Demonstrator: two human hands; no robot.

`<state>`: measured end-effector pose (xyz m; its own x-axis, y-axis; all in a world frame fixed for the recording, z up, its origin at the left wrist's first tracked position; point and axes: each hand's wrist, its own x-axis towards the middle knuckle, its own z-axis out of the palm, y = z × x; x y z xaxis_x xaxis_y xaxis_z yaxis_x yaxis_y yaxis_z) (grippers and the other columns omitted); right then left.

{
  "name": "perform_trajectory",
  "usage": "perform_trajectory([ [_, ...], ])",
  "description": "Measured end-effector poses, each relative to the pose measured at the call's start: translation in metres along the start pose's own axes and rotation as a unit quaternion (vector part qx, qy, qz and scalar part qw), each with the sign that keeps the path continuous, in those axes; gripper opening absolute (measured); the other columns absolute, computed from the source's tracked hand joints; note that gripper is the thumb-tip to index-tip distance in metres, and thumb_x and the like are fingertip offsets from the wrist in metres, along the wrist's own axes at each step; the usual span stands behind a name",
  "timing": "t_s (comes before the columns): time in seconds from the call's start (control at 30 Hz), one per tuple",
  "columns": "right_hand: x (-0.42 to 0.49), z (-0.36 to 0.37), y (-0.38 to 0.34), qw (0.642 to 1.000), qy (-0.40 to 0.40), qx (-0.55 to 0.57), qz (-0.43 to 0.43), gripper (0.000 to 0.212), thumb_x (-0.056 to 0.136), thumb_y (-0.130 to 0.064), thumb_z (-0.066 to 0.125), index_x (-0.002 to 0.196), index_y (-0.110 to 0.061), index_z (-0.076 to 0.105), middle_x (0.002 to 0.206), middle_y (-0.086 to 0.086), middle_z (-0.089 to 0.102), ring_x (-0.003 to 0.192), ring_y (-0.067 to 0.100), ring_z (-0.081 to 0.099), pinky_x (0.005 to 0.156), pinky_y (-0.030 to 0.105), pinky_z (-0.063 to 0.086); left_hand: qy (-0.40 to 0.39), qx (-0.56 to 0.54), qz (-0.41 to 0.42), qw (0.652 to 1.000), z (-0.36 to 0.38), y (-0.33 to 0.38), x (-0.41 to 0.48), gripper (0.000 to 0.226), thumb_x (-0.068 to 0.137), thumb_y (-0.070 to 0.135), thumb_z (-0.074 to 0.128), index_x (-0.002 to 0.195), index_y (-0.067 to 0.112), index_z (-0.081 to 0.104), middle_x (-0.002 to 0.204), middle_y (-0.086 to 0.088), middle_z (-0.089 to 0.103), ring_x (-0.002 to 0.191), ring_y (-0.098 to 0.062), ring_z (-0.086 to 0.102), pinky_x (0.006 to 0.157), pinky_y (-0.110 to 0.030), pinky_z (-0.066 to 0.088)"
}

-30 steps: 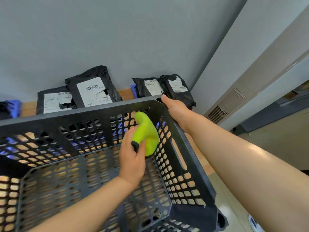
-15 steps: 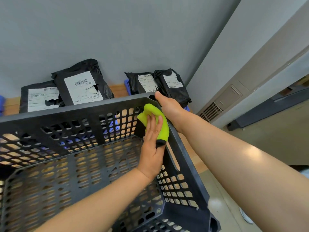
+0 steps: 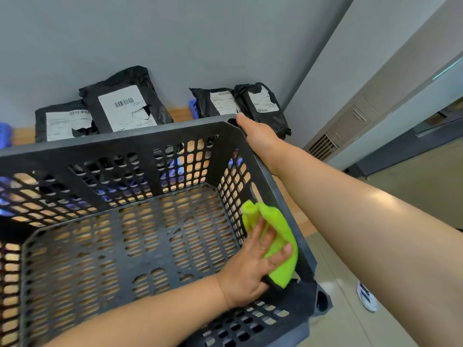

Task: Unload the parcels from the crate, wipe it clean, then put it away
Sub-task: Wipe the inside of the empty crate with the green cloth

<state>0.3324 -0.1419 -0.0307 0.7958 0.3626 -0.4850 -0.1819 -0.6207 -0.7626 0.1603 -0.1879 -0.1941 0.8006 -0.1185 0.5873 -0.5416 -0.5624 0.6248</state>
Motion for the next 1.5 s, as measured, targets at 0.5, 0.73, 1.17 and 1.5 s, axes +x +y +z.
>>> perform_trajectory([
  [0.5,-0.006,-0.001,-0.001,0.999,-0.011,0.031,0.013,0.041,0.095,-0.052,0.041,0.076,-0.019,0.056,0.077,0.004,0.067,0.079,0.021,0.066,0.067,0.026,0.050,0.006,0.107,0.052,0.993,0.014,-0.023,-0.026,0.097,0.079,0.009,0.058,0.151,0.034,-0.003,0.159,-0.002,-0.013,0.145,-0.031,-0.009,0.111,-0.064,0.002],
  [0.73,-0.006,0.001,0.000,0.998,-0.010,0.055,0.007,0.037,0.094,-0.051,0.044,0.076,-0.020,0.056,0.073,0.002,0.066,0.070,0.017,0.064,0.067,0.023,0.051,0.124,-0.094,-0.291,0.944,-0.013,-0.026,0.028,0.107,0.083,-0.015,0.050,0.143,0.053,-0.006,0.153,0.021,-0.024,0.144,-0.007,-0.017,0.116,-0.021,-0.007],
  [1.17,-0.008,0.000,0.000,0.998,-0.010,0.057,-0.010,0.037,0.096,-0.049,0.043,0.074,-0.021,0.055,0.069,-0.001,0.064,0.061,0.011,0.062,0.049,0.013,0.049,0.204,-0.192,-0.359,0.890,-0.036,-0.045,0.060,0.072,0.096,0.007,0.045,0.139,0.053,0.009,0.159,0.011,-0.004,0.145,-0.004,-0.006,0.119,-0.033,0.000],
  [1.5,-0.012,0.000,-0.002,0.999,-0.004,0.045,0.003,0.038,0.095,-0.050,0.043,0.076,-0.020,0.057,0.069,-0.001,0.065,0.064,0.012,0.063,0.055,0.020,0.046,-0.068,-0.046,-0.161,0.984,-0.008,-0.011,-0.025,0.105,0.072,-0.005,0.039,0.142,0.049,-0.018,0.151,0.014,-0.033,0.142,-0.015,-0.025,0.114,-0.026,0.007],
])
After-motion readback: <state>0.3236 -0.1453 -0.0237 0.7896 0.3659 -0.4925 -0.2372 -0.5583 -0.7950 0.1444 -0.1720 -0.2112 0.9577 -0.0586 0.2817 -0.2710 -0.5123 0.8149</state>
